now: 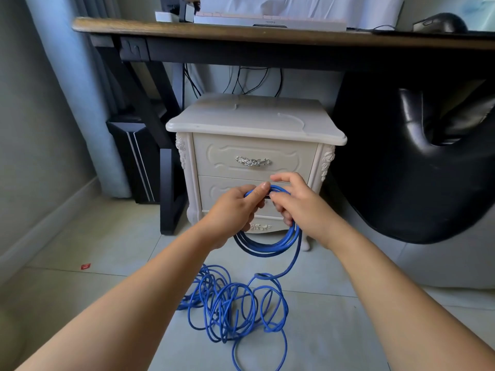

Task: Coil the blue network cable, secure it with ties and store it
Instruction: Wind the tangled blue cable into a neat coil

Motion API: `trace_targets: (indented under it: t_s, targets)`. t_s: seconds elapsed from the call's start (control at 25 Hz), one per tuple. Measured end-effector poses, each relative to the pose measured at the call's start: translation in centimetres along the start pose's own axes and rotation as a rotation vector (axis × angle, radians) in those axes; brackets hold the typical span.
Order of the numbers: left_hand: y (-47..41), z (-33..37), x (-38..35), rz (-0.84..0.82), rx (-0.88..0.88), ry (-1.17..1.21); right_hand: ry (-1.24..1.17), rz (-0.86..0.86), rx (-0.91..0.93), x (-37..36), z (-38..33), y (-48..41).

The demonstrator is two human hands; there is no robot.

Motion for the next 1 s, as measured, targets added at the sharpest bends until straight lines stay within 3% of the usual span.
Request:
trace_targets:
  t_s: [0.08,0.28,0.44,0.6,0.76,1.0]
  targets:
    - [-0.2,-0.3,0.5,0.046,0.002,0.048,-0.173,-0.055,-0.056,-0.2,0.6,0.1]
    - [0.1,-0.4,2.3,0.235,-0.009,0.29,-0.305,-0.28,-0.318,-2.1,4.6,1.7]
    - [-0.1,-0.6,2.5,0.333,-0.023,0.502,-0.643,-0.115,-0.192,-1.7,3.4,0.4]
    - [-0.6,-0.8,0.0,0.143,0.056,0.648,-0.816,0.08,-0.064,0.3,2.6,-0.4]
    - [-0.2,-1.0,0.0,-0.027,0.133,0.645,-0.493,0.033,-0.074,1.0,2.1,-0.3]
    - [0.0,-0.6,-0.3,-0.117,0.066,0.027,0.345,-0.033,-0.035,0.5,0.4,0.1]
Point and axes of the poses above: each hand's wrist, its own y-axis away from the middle knuckle, its own x-axis out of the back of the hand, z = x × y, the point moved 10 cm from there along -y, towards the middle knuckle, and after that the axes turned 4 degrees about -z, right-handed, at the moved point
